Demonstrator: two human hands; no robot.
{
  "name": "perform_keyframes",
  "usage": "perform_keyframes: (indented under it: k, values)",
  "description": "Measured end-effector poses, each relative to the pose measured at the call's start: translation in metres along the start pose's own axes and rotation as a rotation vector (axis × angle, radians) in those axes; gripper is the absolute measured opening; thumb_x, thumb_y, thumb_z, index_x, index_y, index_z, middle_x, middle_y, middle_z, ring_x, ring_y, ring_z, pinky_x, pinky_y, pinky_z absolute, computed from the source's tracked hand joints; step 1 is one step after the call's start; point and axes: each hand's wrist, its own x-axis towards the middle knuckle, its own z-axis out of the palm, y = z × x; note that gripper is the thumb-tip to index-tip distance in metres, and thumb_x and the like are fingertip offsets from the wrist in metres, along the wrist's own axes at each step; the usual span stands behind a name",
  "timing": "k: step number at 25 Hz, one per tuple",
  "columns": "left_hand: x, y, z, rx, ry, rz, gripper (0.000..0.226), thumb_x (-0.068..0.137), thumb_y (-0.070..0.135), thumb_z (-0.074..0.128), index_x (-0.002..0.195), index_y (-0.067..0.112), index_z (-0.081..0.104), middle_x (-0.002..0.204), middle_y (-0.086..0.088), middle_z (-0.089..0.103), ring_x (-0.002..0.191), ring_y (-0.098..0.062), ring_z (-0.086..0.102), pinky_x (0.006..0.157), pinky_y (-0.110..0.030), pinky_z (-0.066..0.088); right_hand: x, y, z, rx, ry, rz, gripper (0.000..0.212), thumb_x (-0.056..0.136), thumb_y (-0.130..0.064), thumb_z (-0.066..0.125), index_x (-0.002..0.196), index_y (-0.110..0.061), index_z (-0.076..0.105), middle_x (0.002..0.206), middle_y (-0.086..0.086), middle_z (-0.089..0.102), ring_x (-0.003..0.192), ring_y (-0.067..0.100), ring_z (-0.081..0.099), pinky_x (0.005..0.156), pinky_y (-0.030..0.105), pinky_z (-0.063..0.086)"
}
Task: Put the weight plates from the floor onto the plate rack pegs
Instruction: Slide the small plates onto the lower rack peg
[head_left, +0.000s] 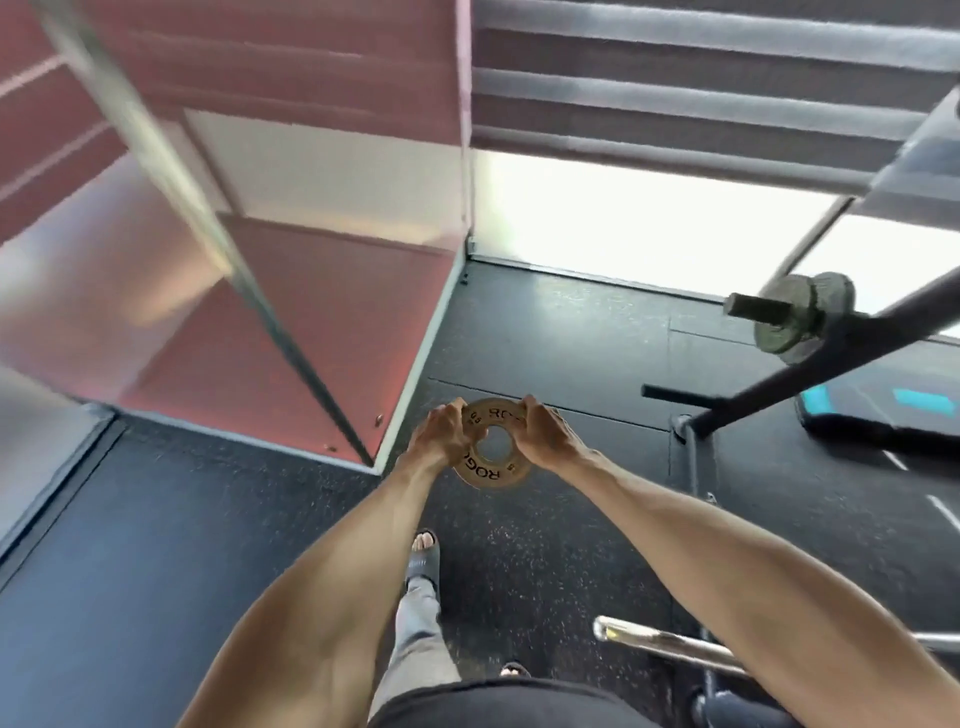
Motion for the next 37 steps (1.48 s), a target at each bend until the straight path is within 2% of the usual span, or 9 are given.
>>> perform_keyframes:
  k: [5, 10, 16, 19, 23, 27, 31, 34, 37]
  values:
    - [0.130, 0.054, -0.018, 0.148, -0.199, 0.250, 0.033, 0.096, 0.029, 0.062, 0.122, 0.011, 0.058, 0.110, -0.008, 0.069, 0.092, -0.023, 0.069, 0.075, -0.032, 0.057, 0.068, 0.016, -0.051, 0.134, 0.171, 0.221, 0.025, 0.100, -0.033, 0.054, 0.112, -0.012, 0.049, 0.100, 0.008, 0.065, 0.088, 0.023, 0.064, 0.071, 0.035, 0.052]
    - [0.228, 0.136, -0.014, 0.268, -0.331, 0.570, 0.025, 0.099, 0.024, 0.053, 0.118, 0.010, 0.061, 0.115, -0.016, 0.069, 0.109, -0.028, 0.065, 0.085, -0.036, 0.048, 0.103, 0.043, -0.110, 0.199, 0.426, 0.421, 0.032, 0.098, -0.040, 0.055, 0.108, -0.010, 0.049, 0.092, 0.010, 0.067, 0.082, 0.029, 0.067, 0.074, 0.048, 0.056]
    - [0.312, 0.251, 0.032, 0.353, -0.470, 0.788, 0.022, 0.096, 0.012, 0.055, 0.117, 0.013, 0.058, 0.113, -0.014, 0.066, 0.100, -0.031, 0.065, 0.080, -0.039, 0.051, 0.131, 0.118, -0.179, 0.260, 0.640, 0.591, 0.022, 0.102, -0.035, 0.049, 0.107, -0.014, 0.047, 0.081, 0.006, 0.066, 0.059, 0.012, 0.063, 0.040, 0.020, 0.042]
    - [0.346, 0.299, 0.054, 0.449, -0.494, 0.870, 0.017, 0.095, 0.007, 0.056, 0.112, 0.009, 0.055, 0.108, -0.015, 0.064, 0.096, -0.031, 0.064, 0.081, -0.042, 0.054, 0.147, 0.146, -0.208, 0.354, 0.681, 0.633, 0.022, 0.101, -0.027, 0.054, 0.112, -0.010, 0.046, 0.087, 0.008, 0.067, 0.060, 0.008, 0.058, 0.044, 0.013, 0.039]
    - [0.386, 0.366, 0.079, 0.577, -0.558, 0.950, 0.008, 0.095, 0.006, 0.052, 0.101, 0.011, 0.051, 0.103, -0.014, 0.063, 0.089, -0.027, 0.063, 0.078, -0.042, 0.054, 0.165, 0.179, -0.247, 0.423, 0.770, 0.649, 0.021, 0.100, -0.025, 0.056, 0.112, -0.011, 0.047, 0.087, 0.004, 0.066, 0.065, 0.012, 0.064, 0.052, 0.020, 0.049]
    - [0.405, 0.418, 0.106, 0.644, -0.595, 1.022, 0.008, 0.096, 0.008, 0.052, 0.103, 0.010, 0.051, 0.100, -0.012, 0.062, 0.088, -0.028, 0.063, 0.068, -0.034, 0.045, 0.176, 0.204, -0.280, 0.433, 0.820, 0.735, 0.025, 0.100, -0.021, 0.055, 0.116, -0.006, 0.044, 0.082, -0.005, 0.058, 0.063, 0.009, 0.058, 0.051, 0.013, 0.039]
    - [0.436, 0.459, 0.132, 0.706, -0.659, 1.113, 0.014, 0.096, 0.013, 0.055, 0.108, 0.007, 0.054, 0.095, -0.007, 0.059, 0.084, -0.023, 0.059, 0.067, -0.032, 0.042, 0.197, 0.227, -0.295, 0.412, 0.857, 0.817, 0.039, 0.099, -0.021, 0.058, 0.127, 0.002, 0.043, 0.107, 0.015, 0.065, 0.091, 0.028, 0.066, 0.069, 0.023, 0.044]
    - [0.466, 0.482, 0.149, 0.779, -0.744, 1.181, 0.013, 0.095, 0.015, 0.060, 0.105, 0.008, 0.057, 0.093, -0.003, 0.061, 0.079, -0.020, 0.059, 0.062, -0.029, 0.043, 0.212, 0.230, -0.296, 0.439, 0.916, 0.909, 0.011, 0.102, -0.022, 0.052, 0.105, -0.013, 0.045, 0.091, 0.004, 0.065, 0.069, 0.010, 0.059, 0.060, 0.031, 0.048]
    - [0.488, 0.492, 0.167, 0.874, -0.862, 1.282, 0.010, 0.096, 0.012, 0.057, 0.103, 0.005, 0.058, 0.095, -0.008, 0.064, 0.074, -0.019, 0.060, 0.055, -0.020, 0.043, 0.228, 0.227, -0.291, 0.456, 0.997, 1.037, 0.025, 0.107, -0.032, 0.036, 0.092, -0.016, 0.048, 0.072, -0.001, 0.058, 0.056, 0.008, 0.054, 0.050, 0.026, 0.047]
